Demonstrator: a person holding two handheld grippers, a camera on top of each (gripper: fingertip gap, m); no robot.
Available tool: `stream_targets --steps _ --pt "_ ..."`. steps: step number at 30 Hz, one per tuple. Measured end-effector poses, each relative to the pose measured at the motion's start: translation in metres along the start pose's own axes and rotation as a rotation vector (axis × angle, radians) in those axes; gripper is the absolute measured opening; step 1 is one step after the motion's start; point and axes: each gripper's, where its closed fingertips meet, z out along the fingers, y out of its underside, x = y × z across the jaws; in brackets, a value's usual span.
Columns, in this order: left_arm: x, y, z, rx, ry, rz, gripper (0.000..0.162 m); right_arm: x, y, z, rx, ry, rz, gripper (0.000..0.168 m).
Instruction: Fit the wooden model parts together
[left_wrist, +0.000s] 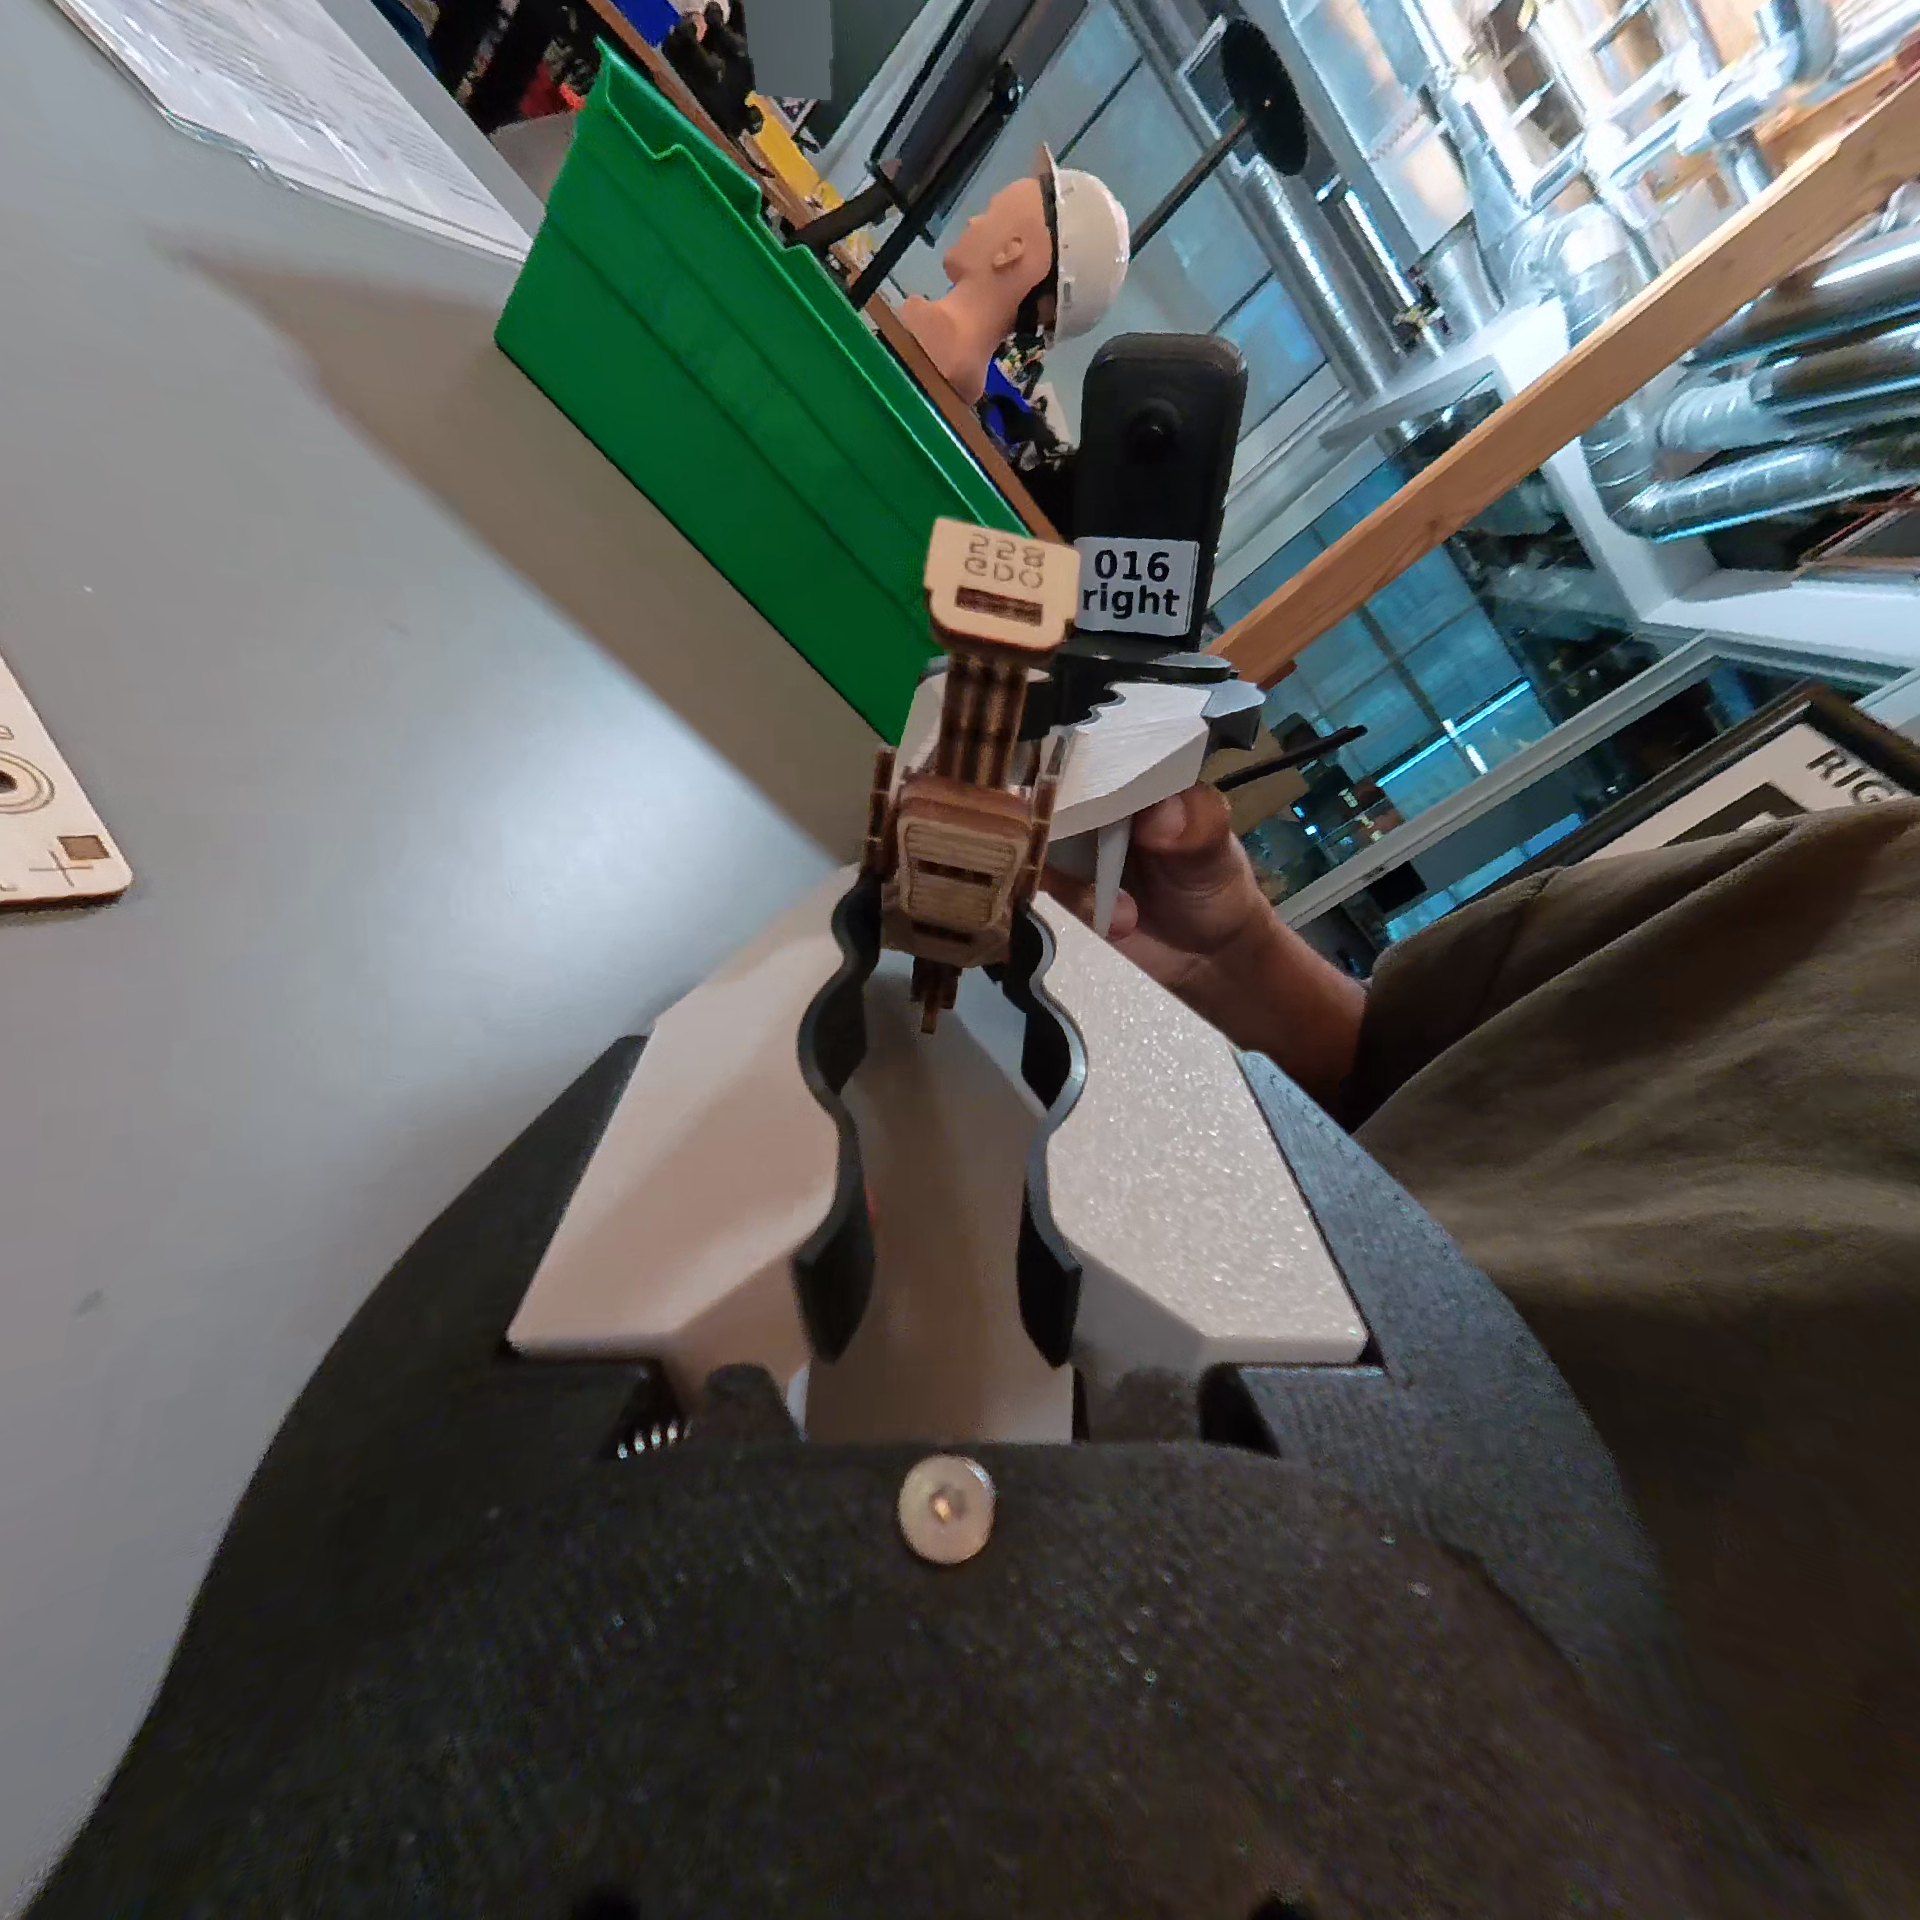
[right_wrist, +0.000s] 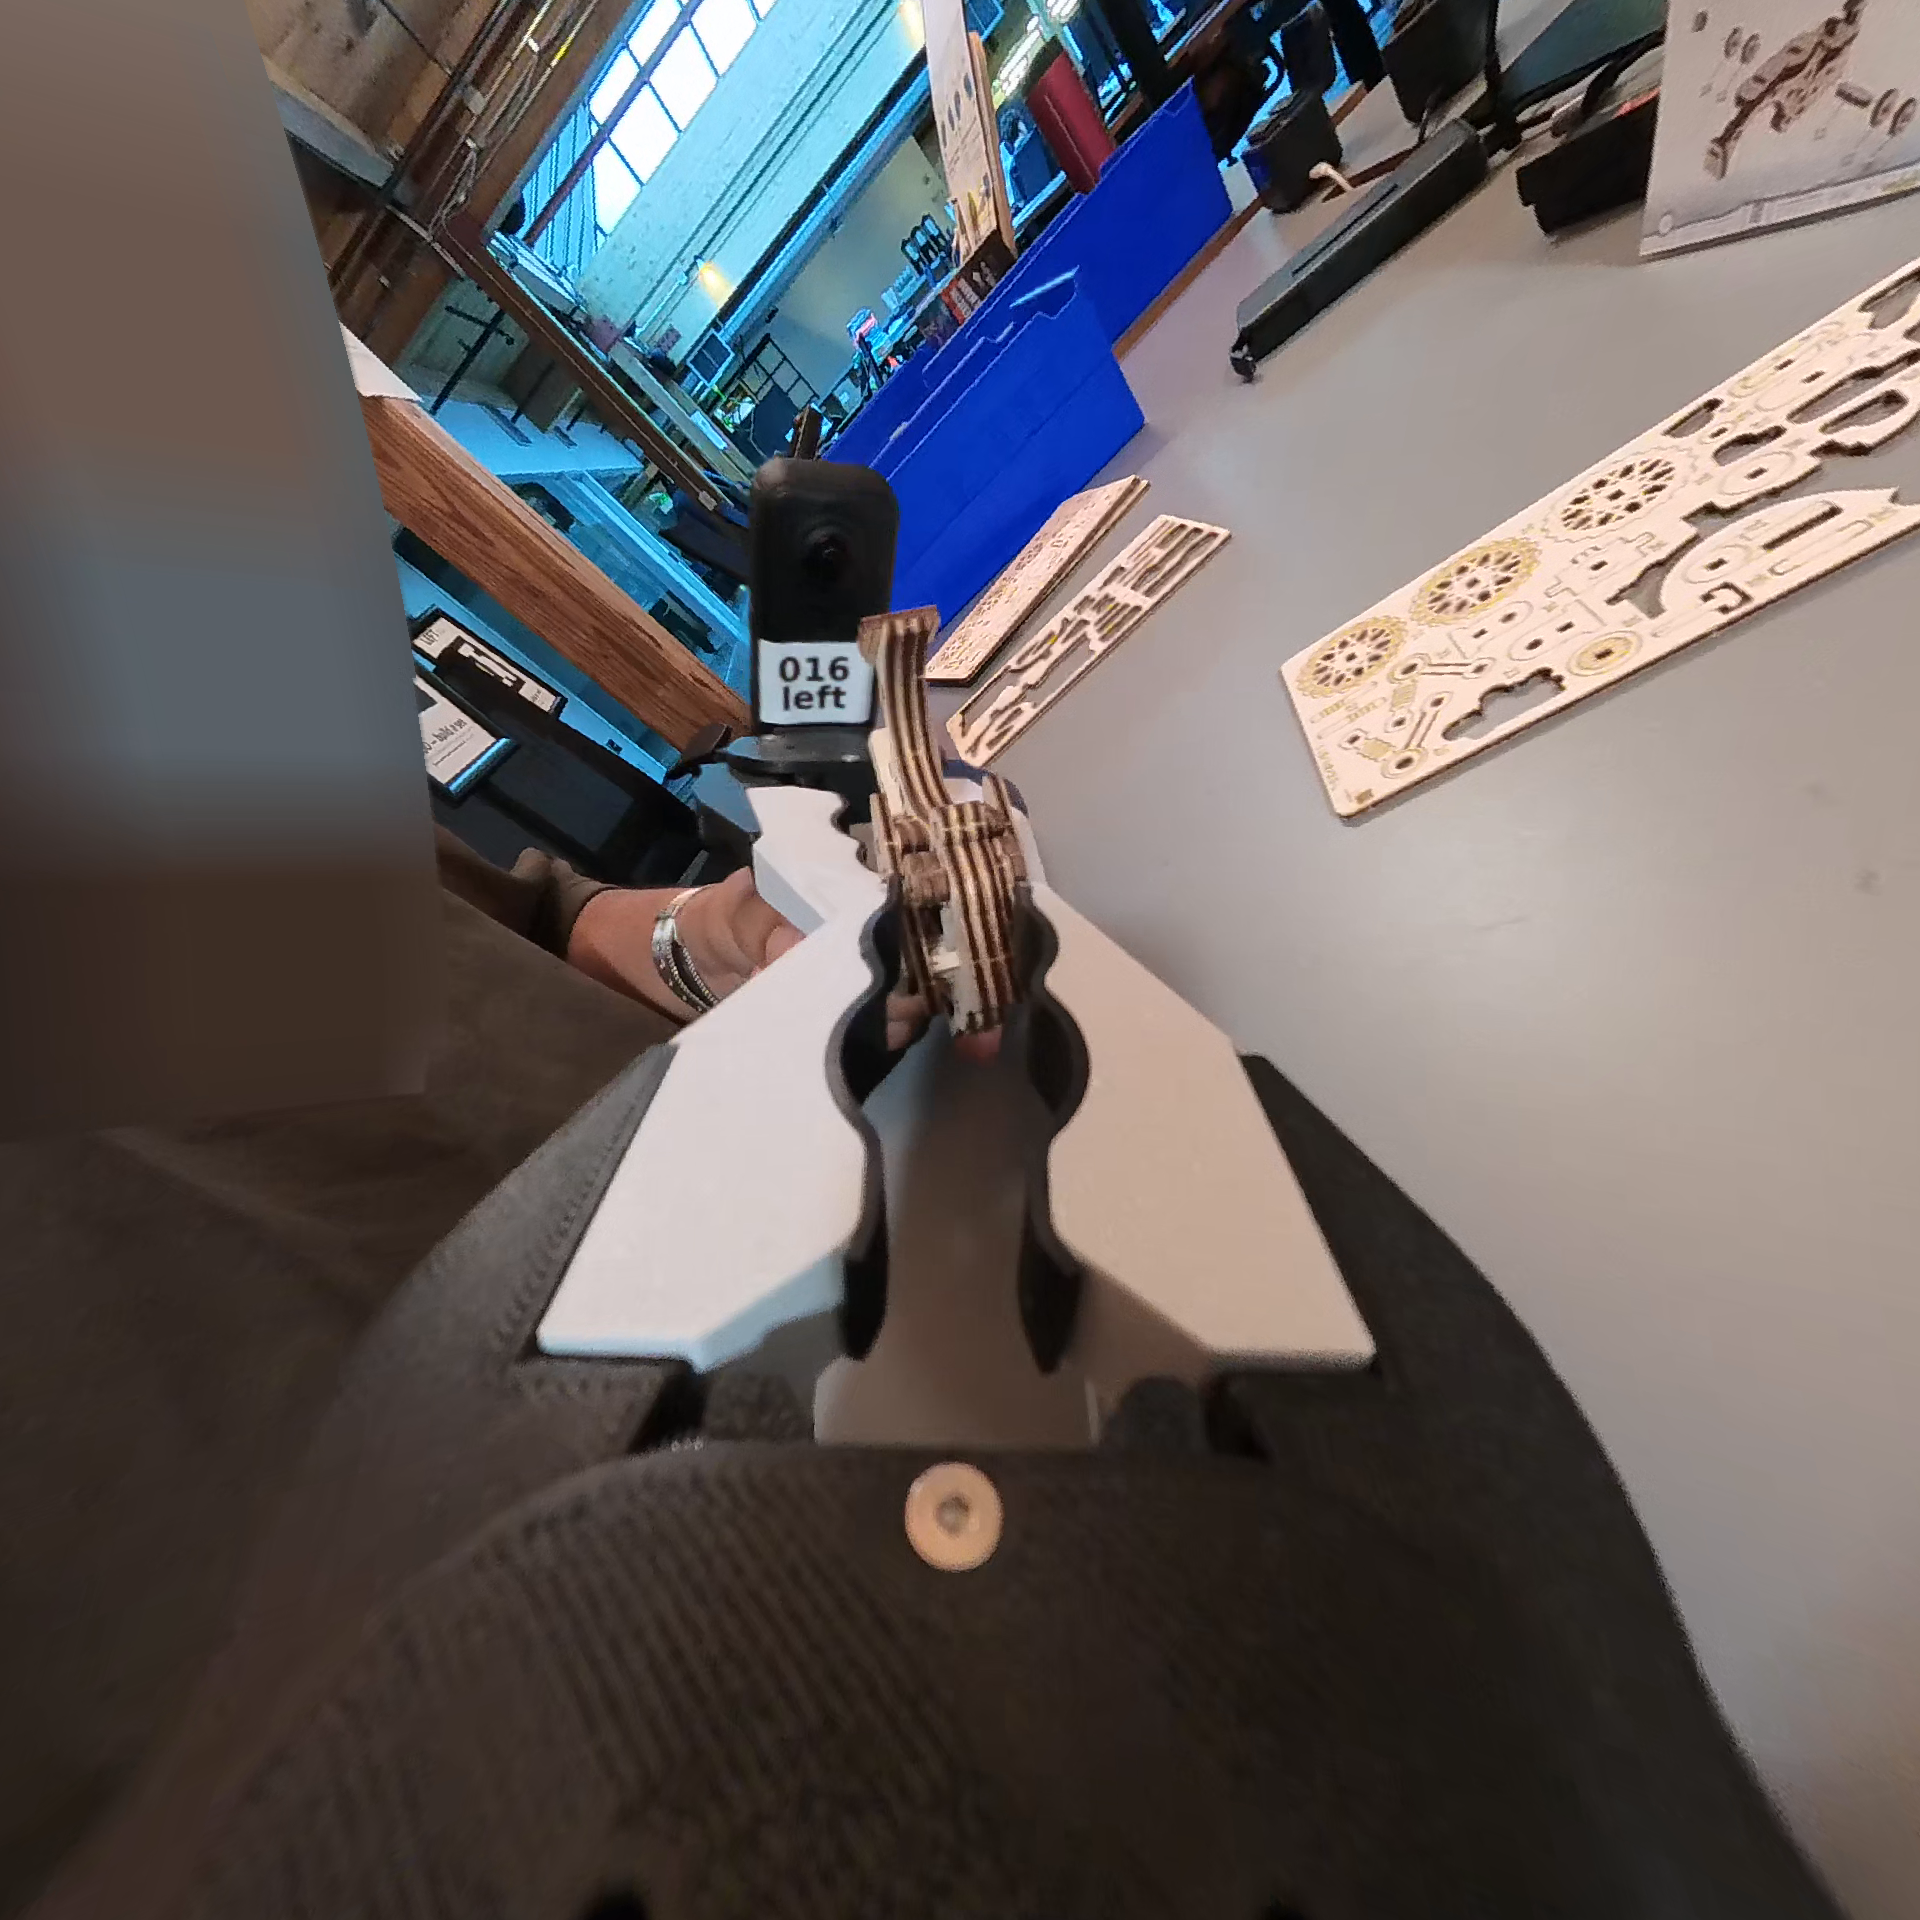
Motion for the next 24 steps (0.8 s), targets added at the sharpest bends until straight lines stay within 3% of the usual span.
stream_targets --steps 24 --pt "0.0066 -0.0027 -0.0003 0.024 0.044 -0.052 0.022 -0.0062 -0.0002 -0.0028 -0.025 -0.038 -0.07 0.018"
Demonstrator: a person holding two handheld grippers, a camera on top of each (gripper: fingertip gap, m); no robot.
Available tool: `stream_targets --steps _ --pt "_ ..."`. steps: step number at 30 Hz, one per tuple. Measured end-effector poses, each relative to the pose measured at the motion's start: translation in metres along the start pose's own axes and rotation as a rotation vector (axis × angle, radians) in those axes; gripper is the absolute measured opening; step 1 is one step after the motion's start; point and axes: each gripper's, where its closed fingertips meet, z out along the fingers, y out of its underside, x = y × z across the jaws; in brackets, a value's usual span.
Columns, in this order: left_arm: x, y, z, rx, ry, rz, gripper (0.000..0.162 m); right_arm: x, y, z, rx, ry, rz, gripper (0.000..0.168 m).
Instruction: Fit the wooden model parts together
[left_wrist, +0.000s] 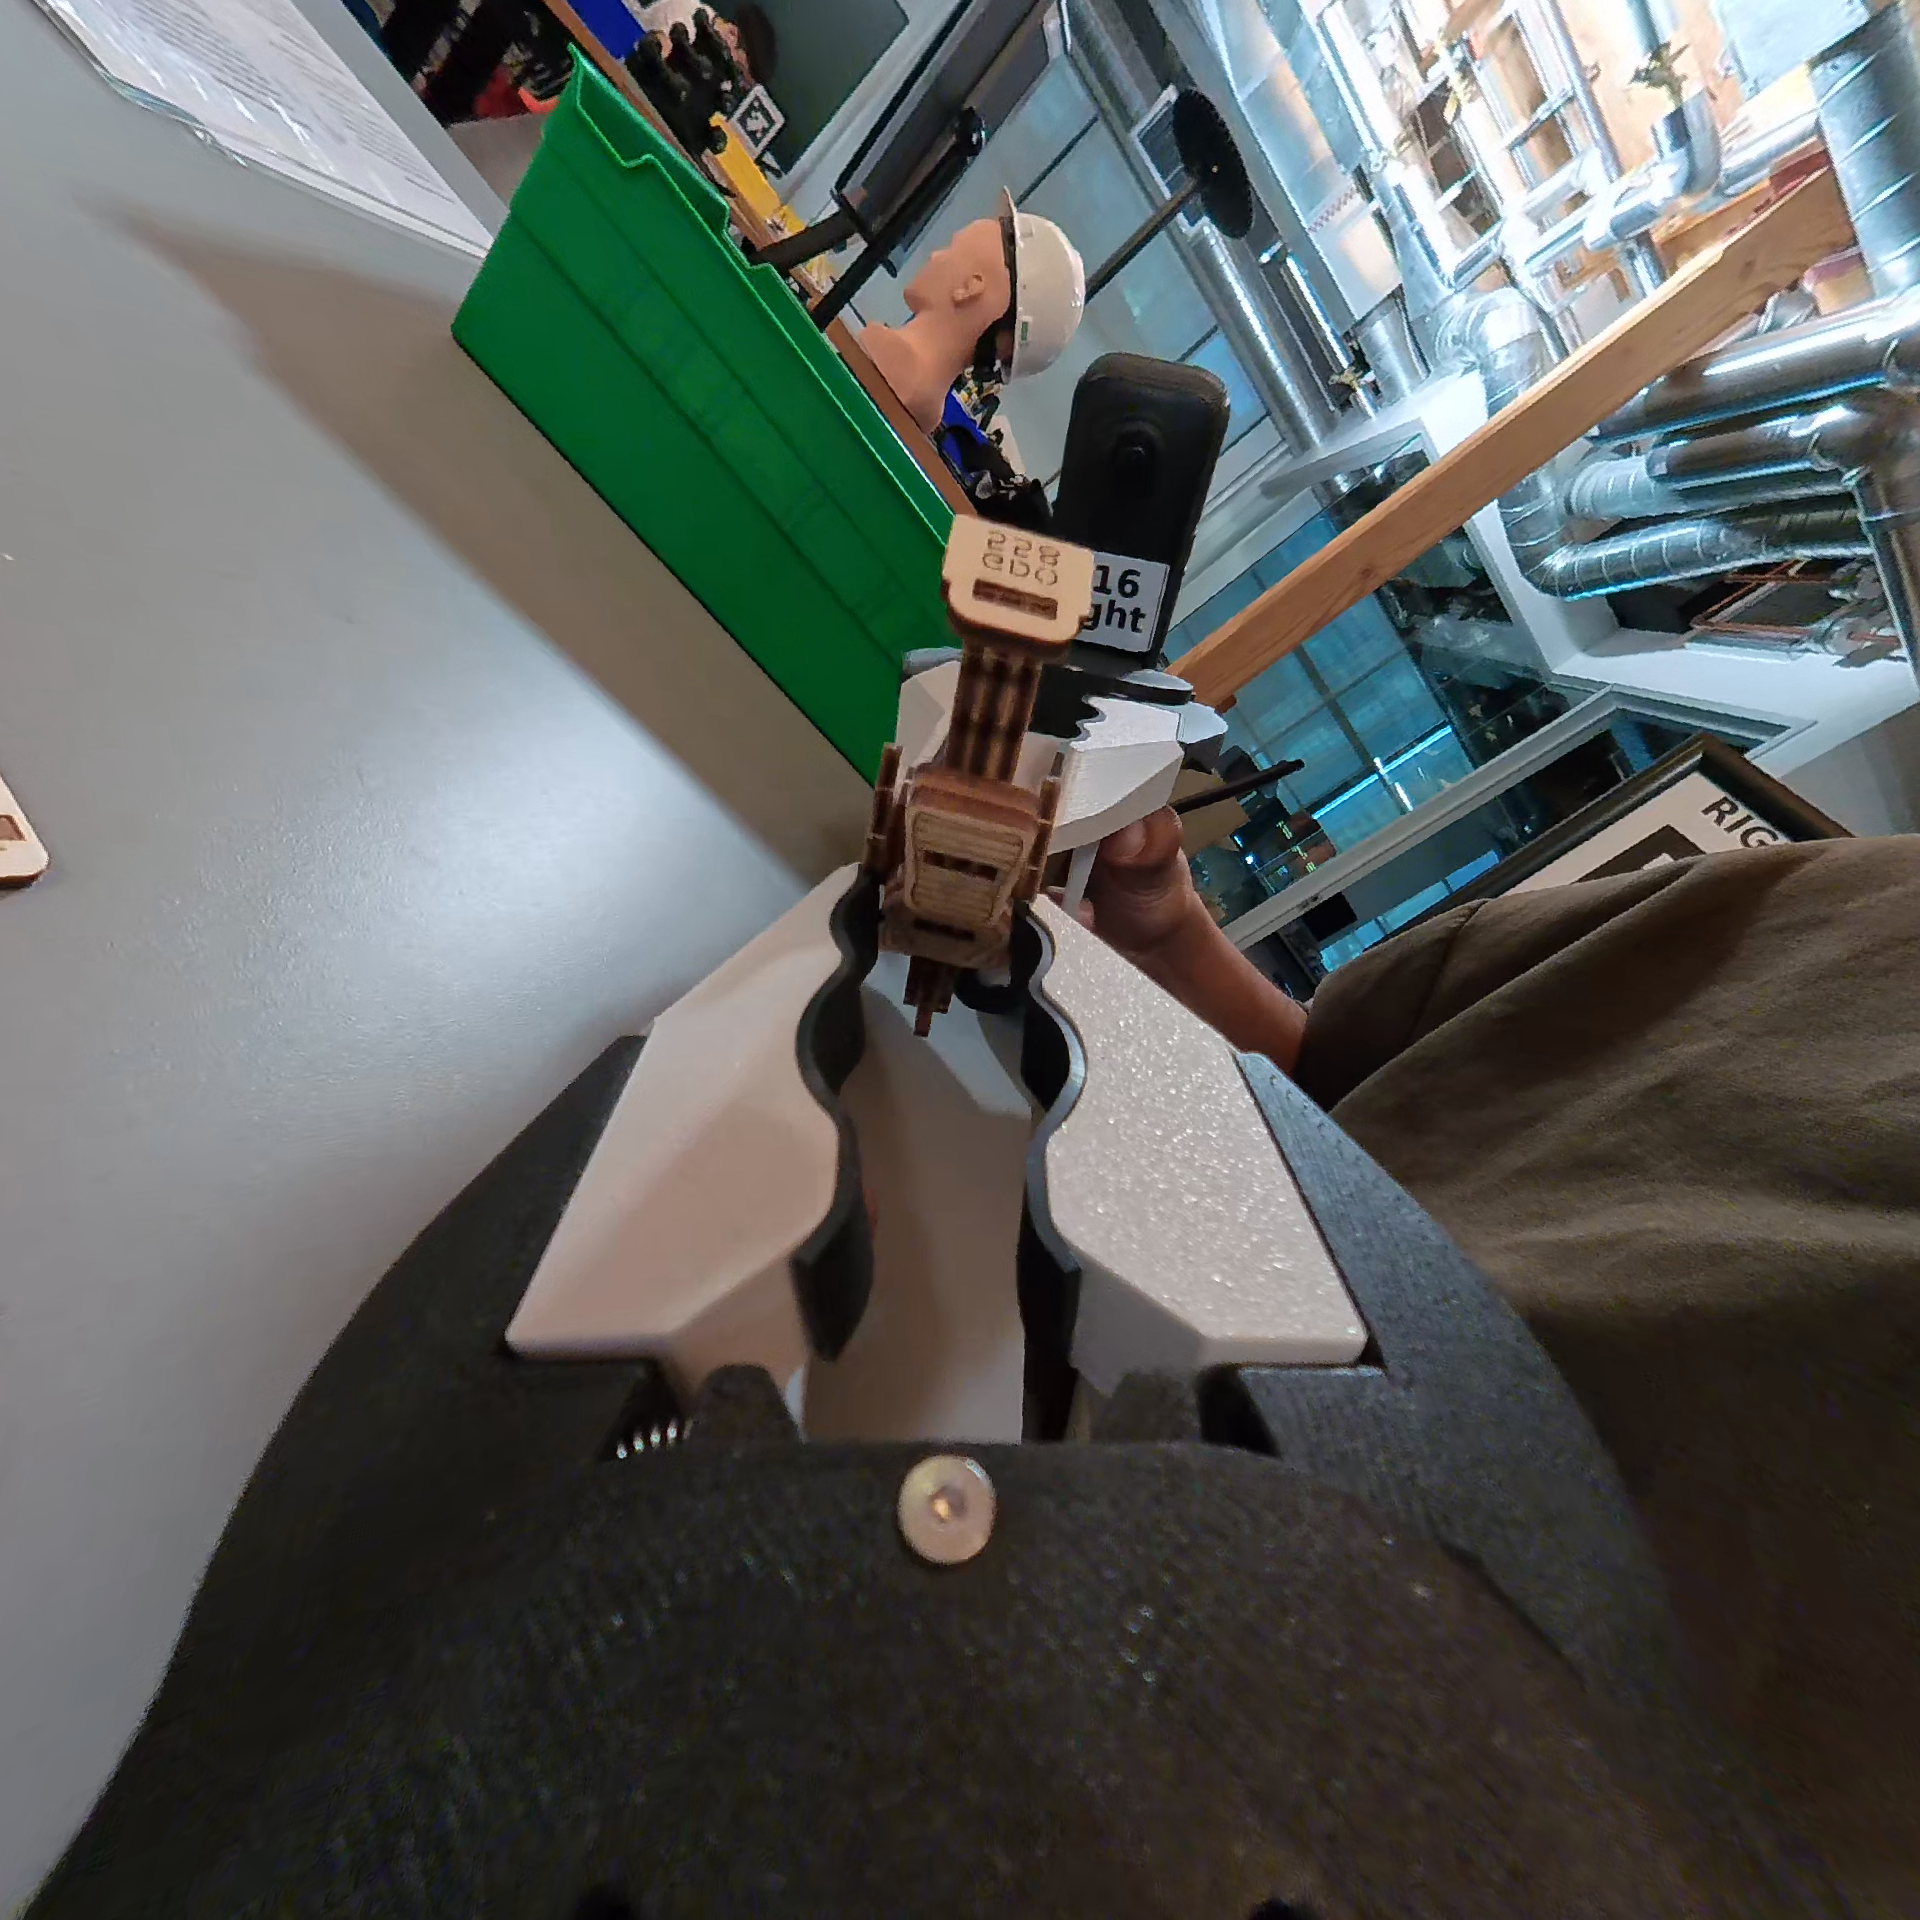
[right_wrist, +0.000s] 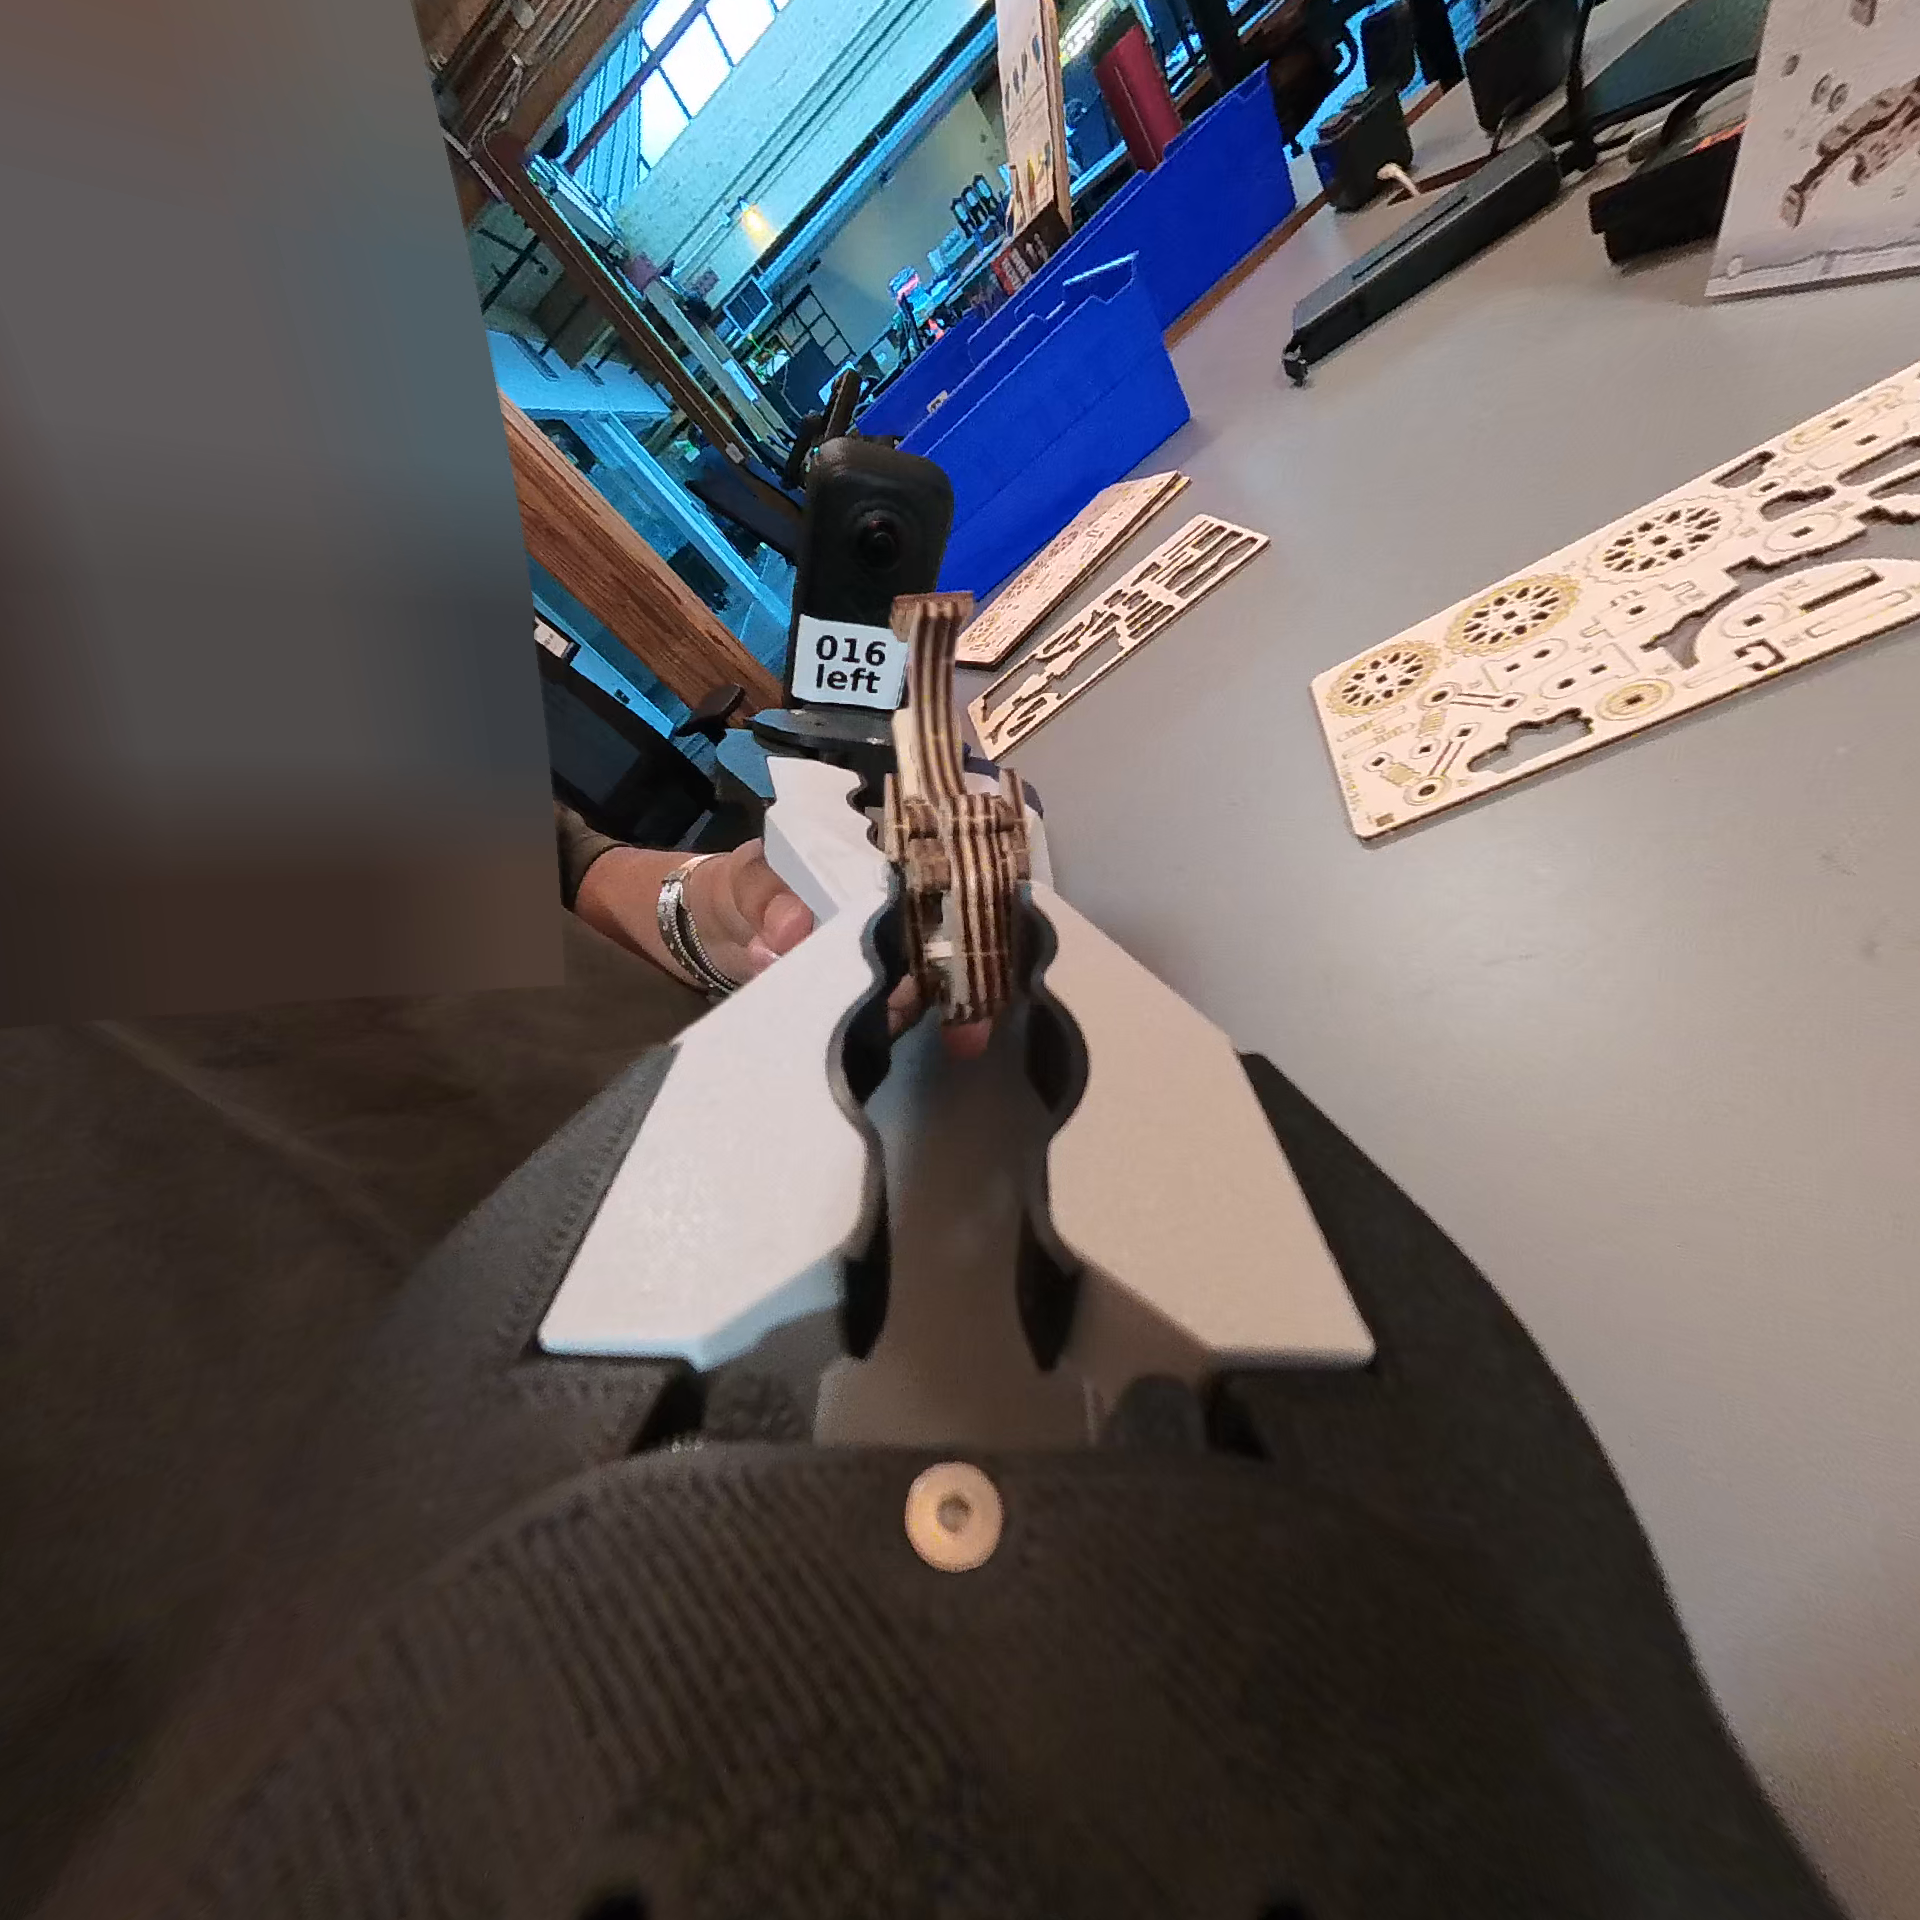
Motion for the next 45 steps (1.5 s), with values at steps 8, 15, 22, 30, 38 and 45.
stream_targets --steps 8,15,22,30,38,45 --pt "-0.0016 -0.0005 -0.0002 0.001 -0.005 -0.012 0.023 0.0017 0.0012 0.0002 -0.006 0.009 0.021 0.018" --pt "-0.0054 0.0 -0.0005 -0.007 -0.042 0.027 0.023 0.0057 0.0016 0.0012 0.018 0.014 0.048 0.019" --pt "-0.0031 0.0006 0.0003 0.0 -0.013 -0.012 0.022 0.0039 0.0023 0.0 0.009 -0.002 0.032 0.02" --pt "-0.0012 0.0004 0.0003 0.011 0.011 -0.053 0.022 0.0023 0.0023 -0.0003 -0.001 -0.005 0.005 0.019" --pt "-0.0006 0.0001 0.0001 0.017 0.016 -0.072 0.023 0.0013 0.0032 -0.0001 -0.024 0.016 -0.02 0.018" --pt "-0.002 0.0006 -0.0003 0.01 0.004 -0.047 0.023 0.0024 0.0041 0.0002 -0.035 0.035 -0.025 0.019"
